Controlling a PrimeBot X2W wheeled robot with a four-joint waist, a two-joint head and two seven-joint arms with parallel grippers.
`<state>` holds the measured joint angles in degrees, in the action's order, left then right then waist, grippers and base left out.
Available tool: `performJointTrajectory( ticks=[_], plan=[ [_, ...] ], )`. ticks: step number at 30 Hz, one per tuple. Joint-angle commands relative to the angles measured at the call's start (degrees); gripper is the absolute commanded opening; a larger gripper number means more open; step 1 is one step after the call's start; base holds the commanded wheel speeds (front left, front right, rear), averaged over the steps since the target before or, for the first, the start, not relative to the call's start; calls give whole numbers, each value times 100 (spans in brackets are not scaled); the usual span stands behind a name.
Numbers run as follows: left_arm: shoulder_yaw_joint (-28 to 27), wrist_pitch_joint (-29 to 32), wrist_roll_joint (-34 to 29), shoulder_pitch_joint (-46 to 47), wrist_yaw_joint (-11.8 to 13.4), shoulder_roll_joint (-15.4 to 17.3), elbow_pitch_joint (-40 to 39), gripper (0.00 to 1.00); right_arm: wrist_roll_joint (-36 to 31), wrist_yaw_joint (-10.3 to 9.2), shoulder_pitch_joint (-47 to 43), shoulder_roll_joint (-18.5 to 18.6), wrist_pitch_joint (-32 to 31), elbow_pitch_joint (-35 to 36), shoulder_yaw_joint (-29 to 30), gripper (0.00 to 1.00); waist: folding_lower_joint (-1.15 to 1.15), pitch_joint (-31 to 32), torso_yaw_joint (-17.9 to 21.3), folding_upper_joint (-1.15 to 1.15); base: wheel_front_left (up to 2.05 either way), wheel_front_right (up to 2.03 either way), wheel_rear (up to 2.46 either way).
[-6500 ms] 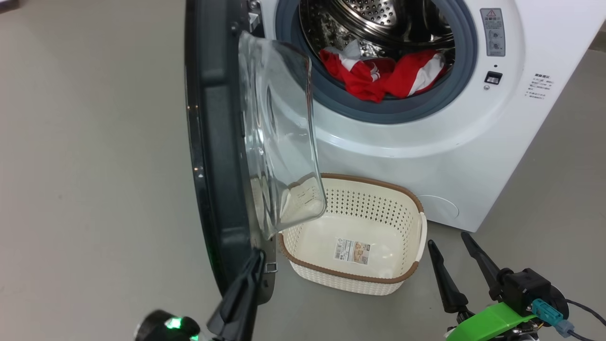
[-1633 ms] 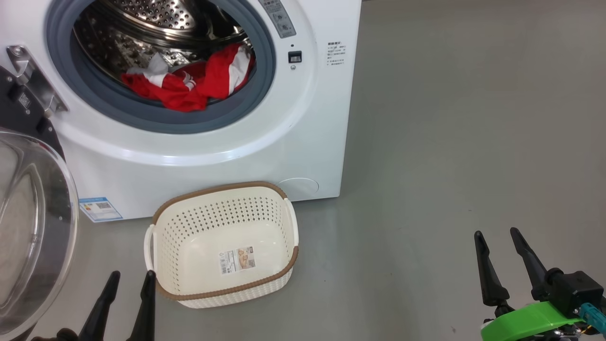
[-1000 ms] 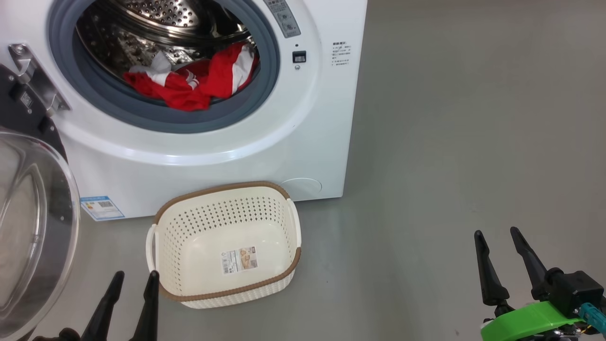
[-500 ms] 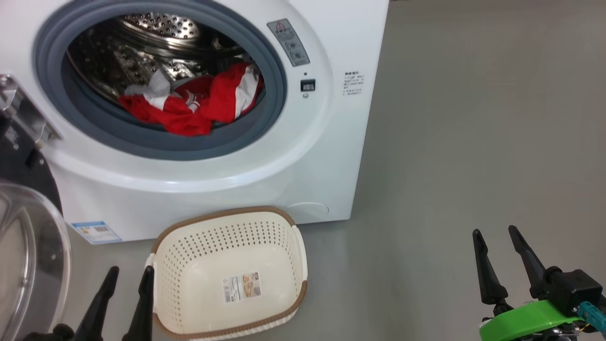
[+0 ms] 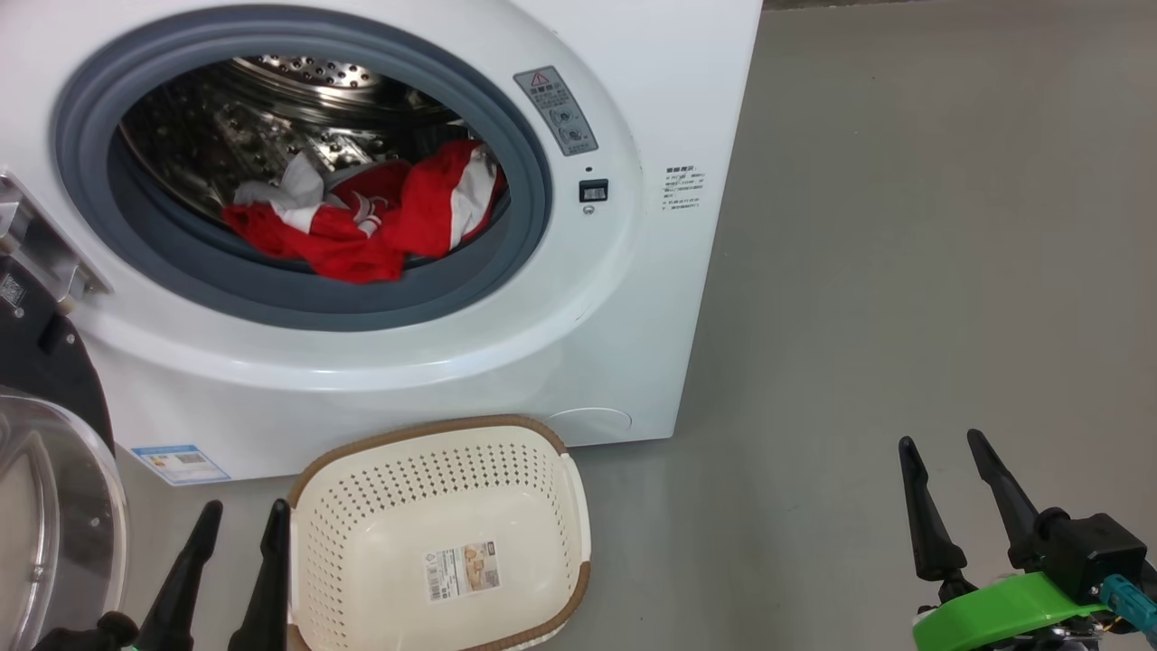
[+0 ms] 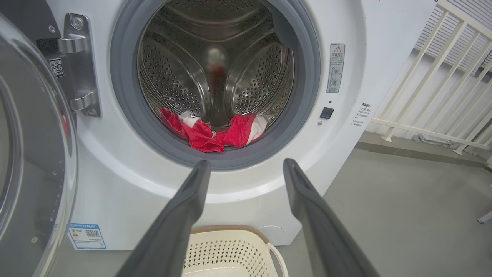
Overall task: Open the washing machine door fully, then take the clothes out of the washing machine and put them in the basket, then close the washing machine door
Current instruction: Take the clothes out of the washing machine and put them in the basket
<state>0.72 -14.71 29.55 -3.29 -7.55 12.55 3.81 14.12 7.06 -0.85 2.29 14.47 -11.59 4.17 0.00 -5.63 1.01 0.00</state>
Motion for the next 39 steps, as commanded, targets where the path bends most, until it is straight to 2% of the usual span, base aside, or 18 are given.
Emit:
performJointTrajectory(
  ticks=[1,9,14,22,29,34,39],
  plan=[
    [-204,-29,-68,180,6,86,-97,100,69,43,188,59,52,136,-166,100,0,-1,2,0,0,0,0],
    [-29,-29,-191,248,6,133,109,100,116,43,181,59,52,168,-183,100,0,-74,31,0,0,0,0],
    [283,-29,-50,727,6,253,468,100,169,43,243,59,52,202,-248,100,0,-316,73,0,0,0,0],
    [637,-29,128,2197,6,498,1581,100,320,43,483,59,52,278,-364,100,0,-961,308,0,0,0,0],
    [1005,-29,157,3654,6,890,2410,100,495,43,754,59,52,386,-557,100,0,-1681,630,0,0,0,0],
    [1450,-29,384,4614,6,1187,2983,100,577,43,931,59,52,473,-599,100,0,-2175,776,0,0,0,0],
    [2170,-29,916,5531,6,1404,3524,100,611,43,1098,59,52,564,-577,100,0,-2610,814,0,0,0,0]
  ],
)
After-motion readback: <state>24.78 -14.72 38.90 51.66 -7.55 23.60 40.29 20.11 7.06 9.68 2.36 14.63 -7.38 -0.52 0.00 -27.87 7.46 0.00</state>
